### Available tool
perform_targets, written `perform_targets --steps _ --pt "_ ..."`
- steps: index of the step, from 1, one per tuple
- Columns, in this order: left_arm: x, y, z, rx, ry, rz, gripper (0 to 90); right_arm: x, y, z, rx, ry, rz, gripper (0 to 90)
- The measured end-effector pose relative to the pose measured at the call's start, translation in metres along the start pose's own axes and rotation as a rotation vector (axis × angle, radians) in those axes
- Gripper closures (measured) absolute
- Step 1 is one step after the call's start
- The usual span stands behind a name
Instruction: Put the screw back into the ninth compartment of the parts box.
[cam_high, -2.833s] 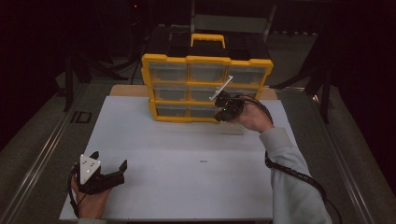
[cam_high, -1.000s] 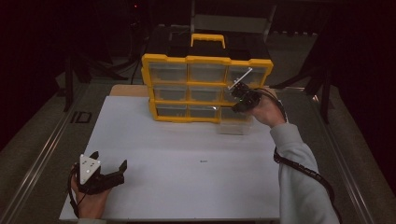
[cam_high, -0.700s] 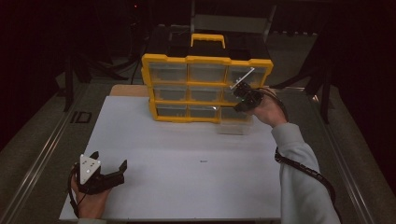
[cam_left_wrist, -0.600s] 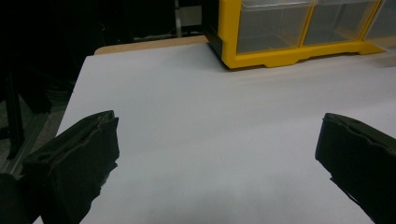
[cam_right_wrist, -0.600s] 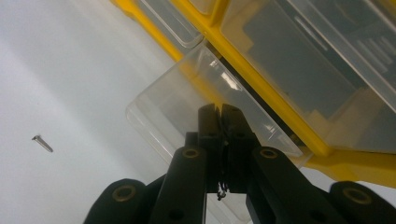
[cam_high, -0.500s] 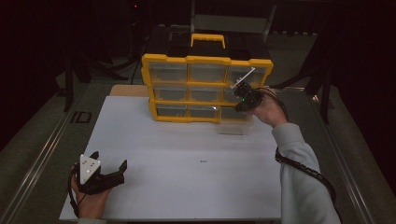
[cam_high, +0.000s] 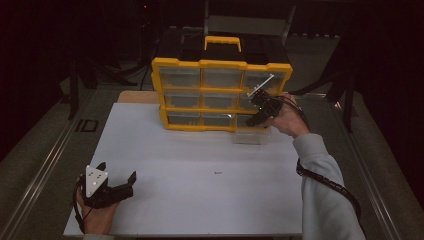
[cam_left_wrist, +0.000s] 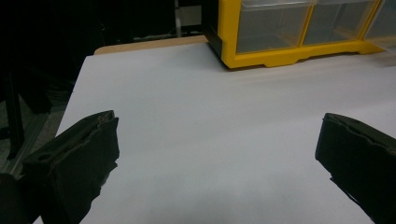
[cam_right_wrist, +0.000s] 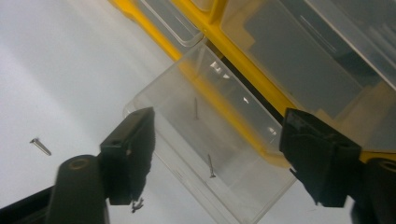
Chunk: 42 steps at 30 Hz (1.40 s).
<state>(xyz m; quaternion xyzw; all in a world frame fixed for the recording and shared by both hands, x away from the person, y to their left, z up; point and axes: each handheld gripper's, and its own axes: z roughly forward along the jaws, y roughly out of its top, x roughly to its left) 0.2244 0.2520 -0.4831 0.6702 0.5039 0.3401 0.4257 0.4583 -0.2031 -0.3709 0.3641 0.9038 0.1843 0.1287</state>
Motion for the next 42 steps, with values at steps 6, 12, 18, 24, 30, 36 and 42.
perform_targets --steps 6,12,18,24,30,36,42 --pt "0.0 0.0 0.0 0.0 0.0 0.0 0.3 0.001 0.0 0.0 -0.015 0.003 -0.007 20.4" --pt "0.0 0.0 0.0 0.0 0.0 0.0 0.3 0.005 0.001 -0.001 -0.026 0.007 -0.031 18.5" --pt "0.0 0.0 0.0 0.0 0.001 -0.001 0.3 0.01 0.003 -0.003 -0.039 0.008 -0.052 17.4" --pt "0.0 0.0 0.0 0.0 0.001 -0.002 0.3 0.016 0.005 -0.004 -0.046 0.018 -0.088 17.5" --pt "0.0 0.0 -0.001 -0.002 0.002 -0.003 0.3 0.024 0.005 -0.004 -0.053 0.021 -0.124 17.7" --pt "0.0 0.0 0.0 -0.006 0.0 -0.003 0.3 0.031 0.006 -0.005 -0.052 0.023 -0.149 17.8" --pt "0.0 0.0 0.0 -0.004 0.0 -0.003 0.3 0.038 0.007 -0.004 -0.051 0.027 -0.172 18.0"
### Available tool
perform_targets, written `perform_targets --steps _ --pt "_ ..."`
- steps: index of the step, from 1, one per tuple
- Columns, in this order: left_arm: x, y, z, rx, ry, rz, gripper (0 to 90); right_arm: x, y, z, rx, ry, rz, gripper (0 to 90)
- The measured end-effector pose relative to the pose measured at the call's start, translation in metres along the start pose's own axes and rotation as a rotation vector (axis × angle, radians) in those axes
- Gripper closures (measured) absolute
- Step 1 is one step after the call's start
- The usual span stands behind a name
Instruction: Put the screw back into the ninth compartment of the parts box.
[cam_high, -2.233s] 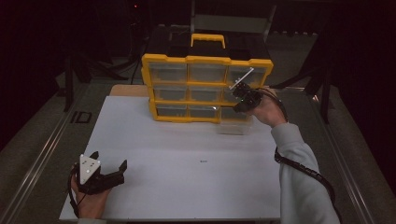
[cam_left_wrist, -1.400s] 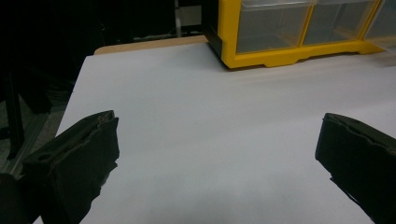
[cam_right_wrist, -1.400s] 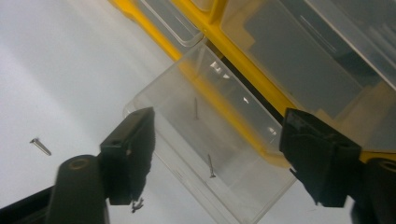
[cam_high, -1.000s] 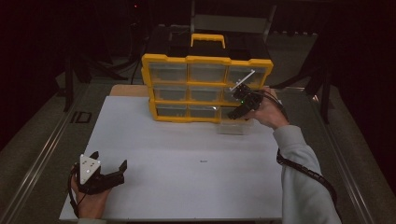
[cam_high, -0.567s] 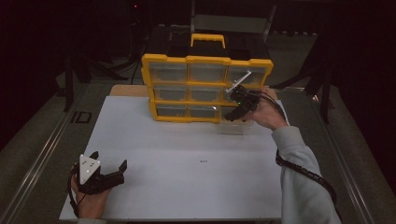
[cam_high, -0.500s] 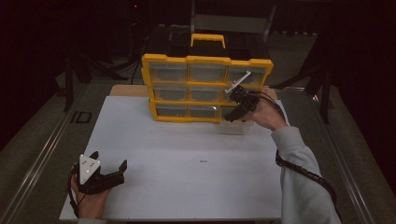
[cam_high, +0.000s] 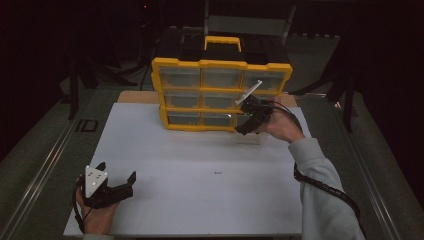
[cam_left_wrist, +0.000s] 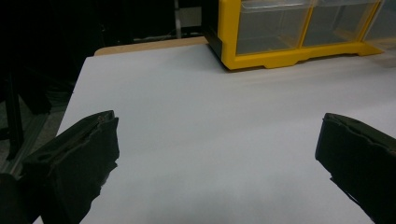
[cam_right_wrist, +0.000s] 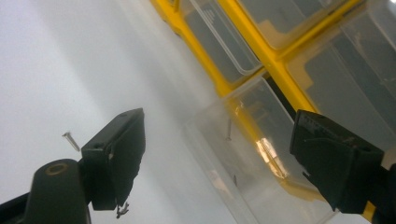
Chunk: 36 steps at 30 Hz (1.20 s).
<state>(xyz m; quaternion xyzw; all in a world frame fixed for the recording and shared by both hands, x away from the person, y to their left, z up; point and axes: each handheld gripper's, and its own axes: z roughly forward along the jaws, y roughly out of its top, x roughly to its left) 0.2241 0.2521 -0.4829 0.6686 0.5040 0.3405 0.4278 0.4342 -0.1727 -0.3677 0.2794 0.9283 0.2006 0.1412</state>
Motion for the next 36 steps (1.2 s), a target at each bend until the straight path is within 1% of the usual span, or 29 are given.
perform_targets --steps 14,27,36 --pt "0.0 0.0 0.0 0.002 -0.001 0.001 0.3 0.019 0.005 0.004 -0.001 0.023 -0.071 17.9" --pt "0.0 0.0 0.0 -0.002 -0.001 -0.001 0.3 0.039 0.01 0.007 -0.001 0.048 -0.142 18.0" --pt "0.0 0.0 0.0 -0.003 0.0 0.0 0.3 0.053 0.01 0.014 0.012 0.085 -0.177 18.0"
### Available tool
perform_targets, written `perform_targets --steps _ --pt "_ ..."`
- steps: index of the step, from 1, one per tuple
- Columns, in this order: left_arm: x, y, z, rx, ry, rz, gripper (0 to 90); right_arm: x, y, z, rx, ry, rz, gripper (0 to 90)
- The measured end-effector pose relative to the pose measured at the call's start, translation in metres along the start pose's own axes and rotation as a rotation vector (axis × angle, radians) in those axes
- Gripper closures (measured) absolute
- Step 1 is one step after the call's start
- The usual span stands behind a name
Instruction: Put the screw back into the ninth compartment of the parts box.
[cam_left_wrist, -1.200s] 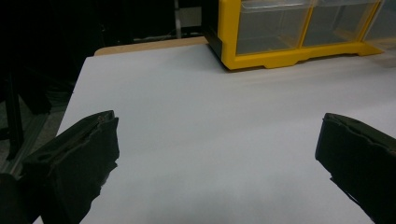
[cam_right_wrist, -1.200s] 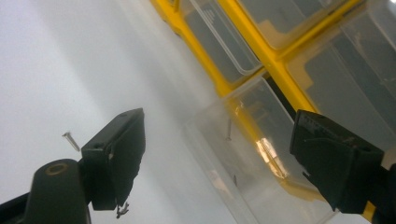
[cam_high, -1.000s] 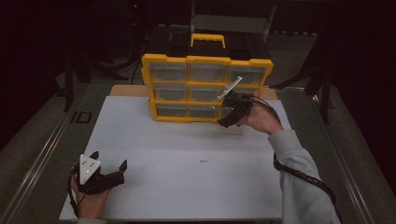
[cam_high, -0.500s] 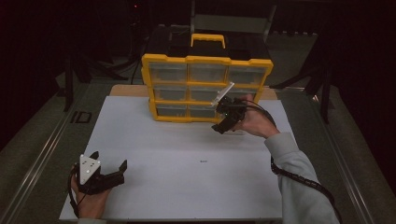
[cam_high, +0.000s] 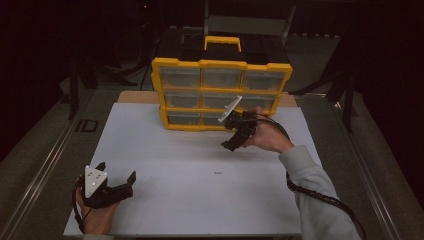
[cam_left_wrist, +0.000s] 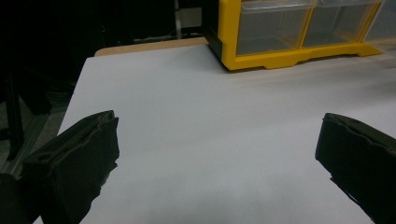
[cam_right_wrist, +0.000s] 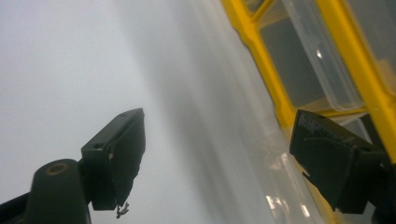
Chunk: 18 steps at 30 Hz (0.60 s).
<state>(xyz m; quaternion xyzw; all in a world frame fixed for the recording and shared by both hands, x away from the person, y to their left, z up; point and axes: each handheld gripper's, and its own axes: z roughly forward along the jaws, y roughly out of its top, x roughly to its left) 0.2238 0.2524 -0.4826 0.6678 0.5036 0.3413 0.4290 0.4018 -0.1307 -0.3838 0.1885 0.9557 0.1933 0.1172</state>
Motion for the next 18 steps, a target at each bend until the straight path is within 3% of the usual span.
perform_targets --steps 18 --pt "0.0 0.0 0.0 0.0 0.0 0.0 0.3 0.02 0.0 0.017 0.024 0.039 -0.057 18.5"
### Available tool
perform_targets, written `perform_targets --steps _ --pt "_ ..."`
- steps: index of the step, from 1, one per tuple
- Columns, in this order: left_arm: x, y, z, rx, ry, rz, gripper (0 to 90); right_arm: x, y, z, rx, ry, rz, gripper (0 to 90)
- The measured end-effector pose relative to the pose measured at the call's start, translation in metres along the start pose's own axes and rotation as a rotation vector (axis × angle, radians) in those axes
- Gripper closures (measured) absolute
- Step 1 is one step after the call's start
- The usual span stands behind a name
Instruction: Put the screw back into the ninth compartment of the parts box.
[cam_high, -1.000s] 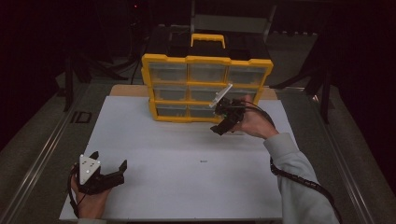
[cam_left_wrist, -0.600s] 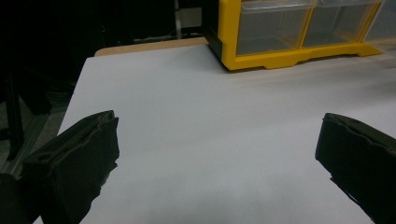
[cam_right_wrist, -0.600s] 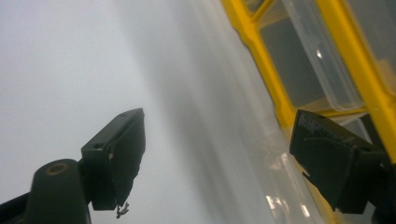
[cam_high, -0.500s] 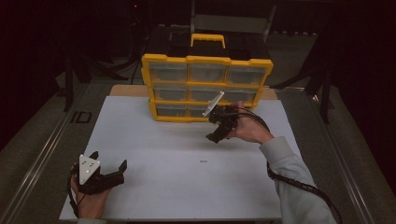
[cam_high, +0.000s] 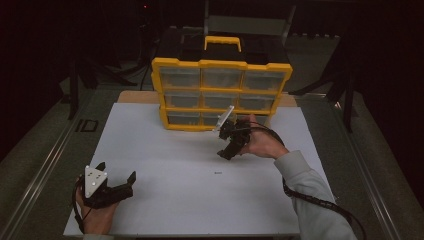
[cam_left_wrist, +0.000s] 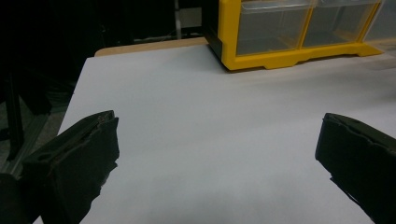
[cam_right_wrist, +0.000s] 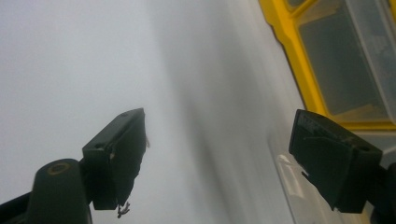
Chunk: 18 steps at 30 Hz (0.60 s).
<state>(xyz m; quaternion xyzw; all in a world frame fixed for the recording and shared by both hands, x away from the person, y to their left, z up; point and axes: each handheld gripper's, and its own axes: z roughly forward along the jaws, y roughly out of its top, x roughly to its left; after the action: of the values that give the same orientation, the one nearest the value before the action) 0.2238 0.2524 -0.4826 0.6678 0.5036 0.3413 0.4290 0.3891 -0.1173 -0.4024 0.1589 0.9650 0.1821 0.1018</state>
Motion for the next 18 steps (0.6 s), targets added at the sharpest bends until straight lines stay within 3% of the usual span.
perform_targets --steps 18 --pt "0.0 0.0 0.0 0.0 -0.001 0.0 0.3 0.012 -0.001 0.016 0.015 0.025 -0.044 19.4"
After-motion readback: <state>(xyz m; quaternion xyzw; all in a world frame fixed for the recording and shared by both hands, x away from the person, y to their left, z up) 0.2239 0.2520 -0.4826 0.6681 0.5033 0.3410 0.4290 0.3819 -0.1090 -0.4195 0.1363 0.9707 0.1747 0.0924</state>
